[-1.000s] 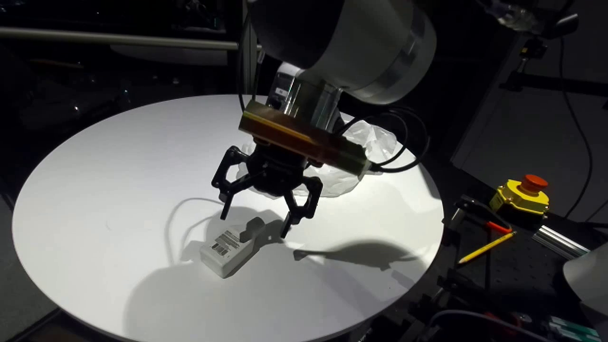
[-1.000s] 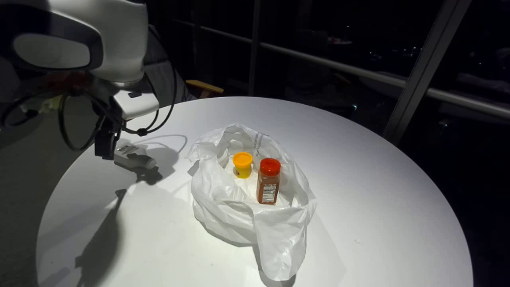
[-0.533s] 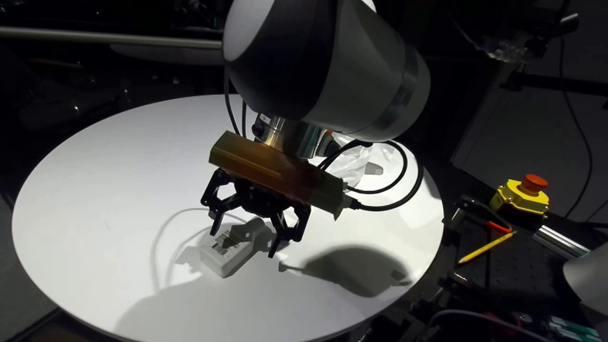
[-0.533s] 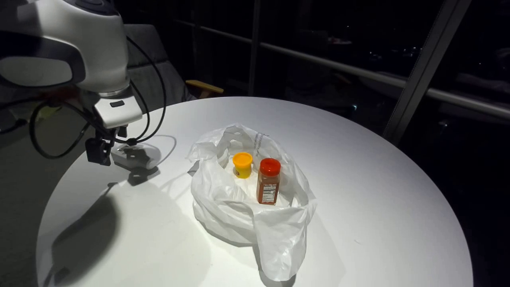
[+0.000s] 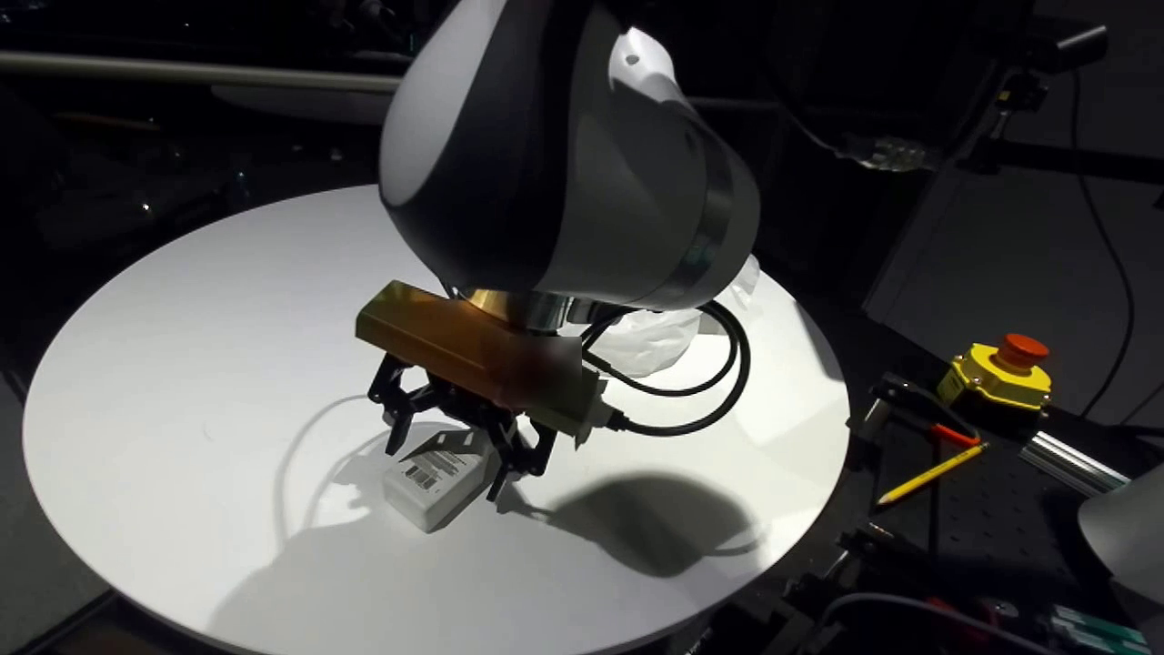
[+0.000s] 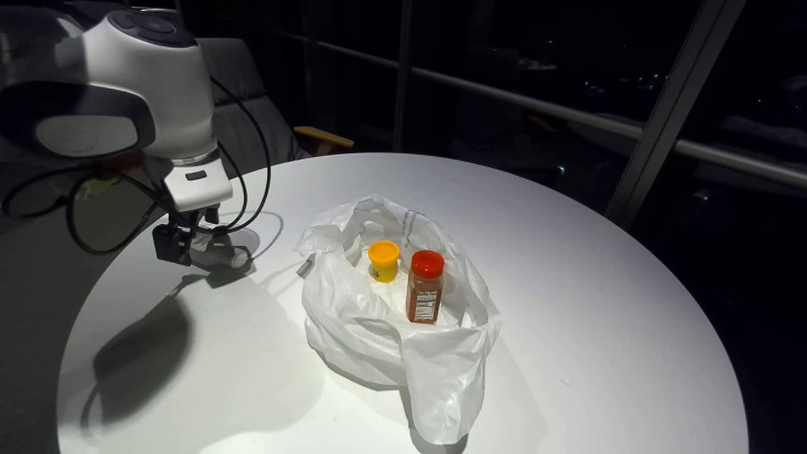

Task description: Put the containers in the plastic bag, pull the plastic bag upwards

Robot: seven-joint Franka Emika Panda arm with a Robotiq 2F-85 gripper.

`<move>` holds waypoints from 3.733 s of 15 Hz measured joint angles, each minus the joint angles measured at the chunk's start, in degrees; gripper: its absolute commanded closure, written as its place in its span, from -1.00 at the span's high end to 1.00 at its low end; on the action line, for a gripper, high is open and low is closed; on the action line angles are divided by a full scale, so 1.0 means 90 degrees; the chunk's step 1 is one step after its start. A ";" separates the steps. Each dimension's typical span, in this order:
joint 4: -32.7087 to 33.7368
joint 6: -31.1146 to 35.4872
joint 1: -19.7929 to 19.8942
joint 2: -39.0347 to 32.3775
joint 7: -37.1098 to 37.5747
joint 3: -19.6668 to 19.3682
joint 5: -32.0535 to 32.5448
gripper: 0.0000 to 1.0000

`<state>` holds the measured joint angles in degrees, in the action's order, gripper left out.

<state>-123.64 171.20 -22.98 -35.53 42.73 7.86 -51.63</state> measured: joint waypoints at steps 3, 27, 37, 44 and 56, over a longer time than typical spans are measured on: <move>0.0166 0.0021 -0.0129 -0.0149 0.0322 -0.0131 0.0188 0.63; -0.0829 -0.0454 0.0024 0.2055 0.1365 -0.3046 0.7235 -0.35; -0.0828 -0.0086 0.0257 0.1607 0.1094 -0.3455 0.8069 -0.35; -0.0659 0.0432 0.0114 0.0840 0.1006 -0.3552 0.8038 -0.35; -0.0539 0.0712 -0.0168 0.0451 -0.0795 -0.3760 0.6980 0.94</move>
<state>-128.49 177.61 -24.49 -31.47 35.57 -25.98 11.19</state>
